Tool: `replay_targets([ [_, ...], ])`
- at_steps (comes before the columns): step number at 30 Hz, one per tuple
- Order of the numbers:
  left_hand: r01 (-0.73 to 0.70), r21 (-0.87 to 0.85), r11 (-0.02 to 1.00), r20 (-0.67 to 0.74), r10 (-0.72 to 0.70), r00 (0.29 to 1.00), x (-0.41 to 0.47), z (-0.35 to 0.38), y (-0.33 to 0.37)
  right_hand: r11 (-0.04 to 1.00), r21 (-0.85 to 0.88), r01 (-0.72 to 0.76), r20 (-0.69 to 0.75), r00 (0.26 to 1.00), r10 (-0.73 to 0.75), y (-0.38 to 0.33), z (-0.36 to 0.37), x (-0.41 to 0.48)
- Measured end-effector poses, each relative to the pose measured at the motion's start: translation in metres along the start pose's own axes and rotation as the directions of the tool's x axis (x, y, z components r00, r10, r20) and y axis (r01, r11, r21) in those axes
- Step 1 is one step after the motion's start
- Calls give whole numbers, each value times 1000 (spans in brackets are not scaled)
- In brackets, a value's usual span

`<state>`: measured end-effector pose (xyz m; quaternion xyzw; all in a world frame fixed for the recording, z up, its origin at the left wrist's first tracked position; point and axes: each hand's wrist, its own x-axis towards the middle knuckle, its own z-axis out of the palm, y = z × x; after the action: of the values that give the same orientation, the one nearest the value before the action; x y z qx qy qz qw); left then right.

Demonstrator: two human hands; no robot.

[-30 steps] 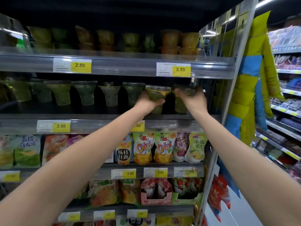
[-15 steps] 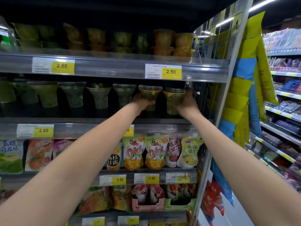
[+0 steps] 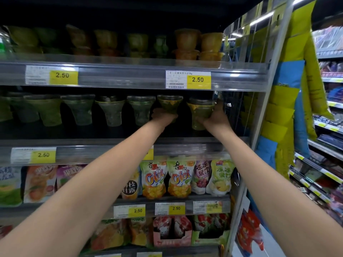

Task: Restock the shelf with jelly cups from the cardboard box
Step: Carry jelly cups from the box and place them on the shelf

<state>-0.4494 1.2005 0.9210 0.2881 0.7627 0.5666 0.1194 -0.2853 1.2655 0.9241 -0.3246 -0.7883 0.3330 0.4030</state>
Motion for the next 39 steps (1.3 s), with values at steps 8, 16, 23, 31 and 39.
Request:
replay_targets([
  [8, -132, 80, 988, 303, 103, 948, -22, 13, 7, 996, 66, -53, -37, 998, 56, 0, -1, 2],
  [16, -98, -63, 993, 394, 115, 912, -28, 28, 16, 979, 150, -138, 58, 990, 131, 2, -3, 8],
  [23, -152, -53, 987, 464, 159, 871, -37, 31, 25, 929, 265, -258, 249, 949, 193, 3, -1, 17],
  [31, -35, -181, 983, 459, 116, 881, -41, 28, 24, 920, 285, -268, 253, 947, 198, 10, 2, 22],
  [39, -303, 191, 934, 311, 235, 921, -54, 12, 25, 983, -123, 138, -15, 990, -141, -2, 0, -1],
])
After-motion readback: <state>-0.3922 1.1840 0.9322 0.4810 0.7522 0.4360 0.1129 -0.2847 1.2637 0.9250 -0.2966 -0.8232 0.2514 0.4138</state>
